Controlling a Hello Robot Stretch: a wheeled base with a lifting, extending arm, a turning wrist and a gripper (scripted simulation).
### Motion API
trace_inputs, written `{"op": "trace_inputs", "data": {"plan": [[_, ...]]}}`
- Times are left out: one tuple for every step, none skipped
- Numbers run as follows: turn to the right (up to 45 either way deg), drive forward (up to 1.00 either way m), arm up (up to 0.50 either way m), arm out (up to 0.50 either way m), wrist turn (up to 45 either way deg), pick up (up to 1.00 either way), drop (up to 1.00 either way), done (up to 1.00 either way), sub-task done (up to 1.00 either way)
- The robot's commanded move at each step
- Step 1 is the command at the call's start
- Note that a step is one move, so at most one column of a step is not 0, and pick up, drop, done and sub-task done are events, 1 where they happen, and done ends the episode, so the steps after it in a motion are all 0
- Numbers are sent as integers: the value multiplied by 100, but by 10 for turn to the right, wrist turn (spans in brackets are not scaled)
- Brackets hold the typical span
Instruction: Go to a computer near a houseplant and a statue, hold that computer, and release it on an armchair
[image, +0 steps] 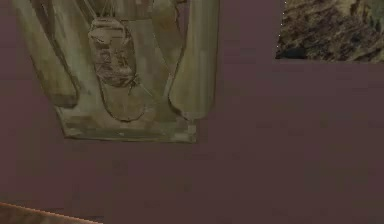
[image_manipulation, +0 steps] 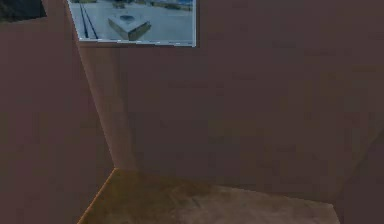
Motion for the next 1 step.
{"op": "trace_inputs", "data": {"plan": [[-90,0,0,0,0,0,0,0,0]]}}
